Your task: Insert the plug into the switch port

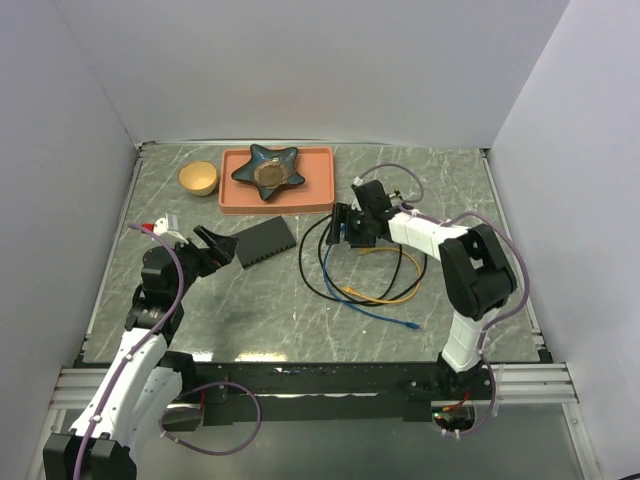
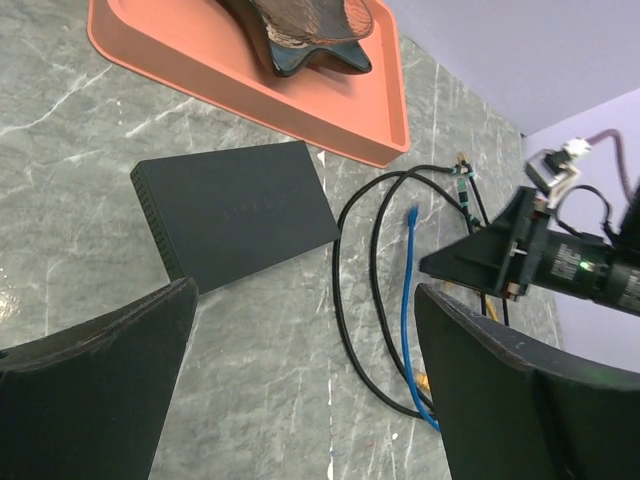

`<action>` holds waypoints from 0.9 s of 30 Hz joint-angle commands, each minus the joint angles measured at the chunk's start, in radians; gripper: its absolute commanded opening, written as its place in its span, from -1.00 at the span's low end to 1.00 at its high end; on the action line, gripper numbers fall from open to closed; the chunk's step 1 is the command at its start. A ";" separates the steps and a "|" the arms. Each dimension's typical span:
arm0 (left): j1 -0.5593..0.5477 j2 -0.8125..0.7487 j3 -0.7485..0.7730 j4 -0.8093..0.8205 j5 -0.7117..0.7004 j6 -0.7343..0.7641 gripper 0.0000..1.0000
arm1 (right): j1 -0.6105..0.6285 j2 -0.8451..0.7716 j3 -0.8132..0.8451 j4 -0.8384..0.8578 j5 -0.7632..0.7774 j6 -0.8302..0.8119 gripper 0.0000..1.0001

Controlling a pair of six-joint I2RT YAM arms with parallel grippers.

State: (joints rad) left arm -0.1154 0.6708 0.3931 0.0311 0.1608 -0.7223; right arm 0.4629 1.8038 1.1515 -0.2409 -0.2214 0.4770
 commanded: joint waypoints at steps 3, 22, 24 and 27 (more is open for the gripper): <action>0.000 -0.025 0.019 0.024 -0.001 -0.031 0.92 | 0.026 0.094 0.117 -0.001 -0.044 0.012 0.62; 0.000 -0.040 -0.003 0.104 0.143 -0.014 0.92 | 0.042 -0.111 -0.036 0.175 -0.162 -0.142 -1.00; 0.000 -0.045 -0.023 0.154 0.172 -0.026 0.92 | 0.049 -0.150 -0.058 0.198 -0.209 -0.170 -1.00; 0.000 -0.048 -0.043 0.225 0.230 -0.043 0.92 | 0.071 -0.230 -0.105 0.204 -0.306 -0.225 -1.00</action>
State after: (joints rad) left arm -0.1154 0.6373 0.3756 0.1104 0.2802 -0.7464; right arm 0.5003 1.6894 1.0840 -0.1200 -0.3855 0.3454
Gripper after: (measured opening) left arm 0.962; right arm 0.032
